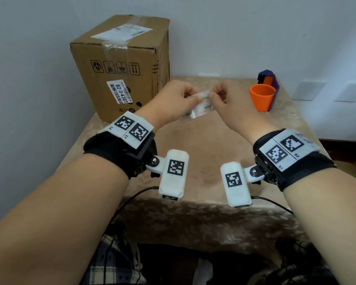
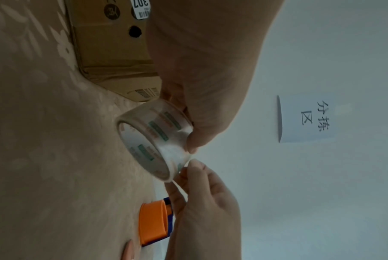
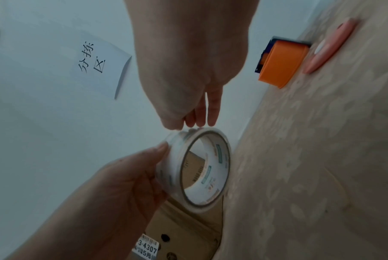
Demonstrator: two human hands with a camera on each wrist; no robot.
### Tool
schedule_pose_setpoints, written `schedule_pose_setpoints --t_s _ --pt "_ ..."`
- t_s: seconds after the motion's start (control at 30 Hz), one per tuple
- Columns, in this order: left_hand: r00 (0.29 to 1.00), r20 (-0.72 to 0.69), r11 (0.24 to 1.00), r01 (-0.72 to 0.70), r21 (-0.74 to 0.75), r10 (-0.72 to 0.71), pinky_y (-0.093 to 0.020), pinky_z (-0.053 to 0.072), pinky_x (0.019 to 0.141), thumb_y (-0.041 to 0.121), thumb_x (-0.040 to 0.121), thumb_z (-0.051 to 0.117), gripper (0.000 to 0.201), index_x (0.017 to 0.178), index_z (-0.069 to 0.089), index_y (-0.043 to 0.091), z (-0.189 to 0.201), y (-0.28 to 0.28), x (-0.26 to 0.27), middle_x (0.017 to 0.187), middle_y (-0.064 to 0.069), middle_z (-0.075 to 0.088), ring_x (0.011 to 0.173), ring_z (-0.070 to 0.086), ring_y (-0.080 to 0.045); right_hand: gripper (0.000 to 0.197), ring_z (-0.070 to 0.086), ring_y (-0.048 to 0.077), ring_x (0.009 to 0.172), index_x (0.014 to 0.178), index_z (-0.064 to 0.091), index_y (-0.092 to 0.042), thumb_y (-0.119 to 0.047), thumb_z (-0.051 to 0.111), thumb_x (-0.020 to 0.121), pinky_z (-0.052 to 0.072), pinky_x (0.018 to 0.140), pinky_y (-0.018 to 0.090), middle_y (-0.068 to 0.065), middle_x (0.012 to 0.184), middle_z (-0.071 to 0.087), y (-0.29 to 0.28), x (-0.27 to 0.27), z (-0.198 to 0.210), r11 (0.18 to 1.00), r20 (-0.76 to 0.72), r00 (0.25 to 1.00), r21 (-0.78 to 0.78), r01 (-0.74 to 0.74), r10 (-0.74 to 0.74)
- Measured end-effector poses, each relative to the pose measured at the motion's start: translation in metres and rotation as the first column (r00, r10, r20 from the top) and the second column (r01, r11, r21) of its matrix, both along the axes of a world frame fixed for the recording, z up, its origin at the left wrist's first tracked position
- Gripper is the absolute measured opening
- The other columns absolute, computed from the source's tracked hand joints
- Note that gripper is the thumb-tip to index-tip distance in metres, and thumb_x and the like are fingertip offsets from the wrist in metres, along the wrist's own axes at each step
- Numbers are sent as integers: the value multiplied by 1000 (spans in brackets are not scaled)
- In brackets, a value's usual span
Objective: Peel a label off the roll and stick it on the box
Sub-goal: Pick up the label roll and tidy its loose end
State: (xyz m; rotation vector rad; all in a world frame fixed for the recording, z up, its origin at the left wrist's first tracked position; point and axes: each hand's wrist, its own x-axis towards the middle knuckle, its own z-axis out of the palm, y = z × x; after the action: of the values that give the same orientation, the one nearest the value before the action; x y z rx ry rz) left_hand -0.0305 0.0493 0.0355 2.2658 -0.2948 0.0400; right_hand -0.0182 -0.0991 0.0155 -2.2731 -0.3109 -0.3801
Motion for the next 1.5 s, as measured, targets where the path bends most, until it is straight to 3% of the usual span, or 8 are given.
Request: schedule_pose_setpoints --t_s 0.13,0.23,0.4,0.6,0.77,1.0,1.33,1.5 --pt "1000 11 1000 -19 17 18 -4 24 27 19 95 52 26 107 65 0 2 5 2 76 -3 57 26 42 10 10 60 28 84 84 54 -19 -17 48 92 49 82 43 13 87 63 -1 -2 2 997 -129 988 -3 -83 82" --pt "1000 19 999 -11 37 10 -3 24 28 21 95 52 24 107 64 3 3 4 2 79 -2 59 28 44 10 19 63 29 79 74 53 -21 -14 51 91 51 84 44 13 81 65 0 0 2 984 -191 979 177 -33 67" --pt "1000 18 998 -10 59 9 -3 25 29 25 94 54 25 104 65 6 -1 2 2 74 3 58 35 48 5 21 54 10 68 74 54 -17 -1 62 83 49 65 15 1 73 56 -6 0 0 922 -239 962 387 -32 134" --pt "997 -68 990 23 -141 -33 -1 24 30 15 92 57 21 103 62 -2 1 6 -5 69 2 54 26 41 9 26 56 12 65 68 54 -20 -1 68 80 51 75 30 0 67 57 -9 6 1 921 -157 987 389 29 35" --pt "996 -16 996 88 29 -88 -5 34 42 19 93 56 11 96 61 10 0 6 -1 73 6 55 42 50 6 29 56 14 58 66 52 -21 -1 66 81 52 73 36 2 61 55 -12 8 -2 949 -155 988 310 51 -2" --pt "992 121 957 -4 291 -32 -25 36 65 23 94 50 19 102 58 7 -18 1 15 85 2 56 76 51 -14 22 57 10 57 72 54 -15 1 63 84 52 51 10 5 67 56 -10 2 11 931 -253 959 363 -30 130" --pt "999 28 981 -21 192 16 -17 34 52 32 92 55 21 95 61 13 -31 0 16 74 11 54 63 49 -3 25 53 16 73 69 50 -24 -11 61 88 48 74 29 -3 71 52 -17 9 -5 938 -255 967 326 113 -28" --pt "999 -46 993 20 116 -15 -25 50 70 18 89 56 20 105 64 10 -24 -1 12 94 0 63 85 61 -16 26 55 9 61 70 50 -22 -6 59 89 50 53 13 1 70 55 -18 11 -4 935 -244 970 339 107 -23"
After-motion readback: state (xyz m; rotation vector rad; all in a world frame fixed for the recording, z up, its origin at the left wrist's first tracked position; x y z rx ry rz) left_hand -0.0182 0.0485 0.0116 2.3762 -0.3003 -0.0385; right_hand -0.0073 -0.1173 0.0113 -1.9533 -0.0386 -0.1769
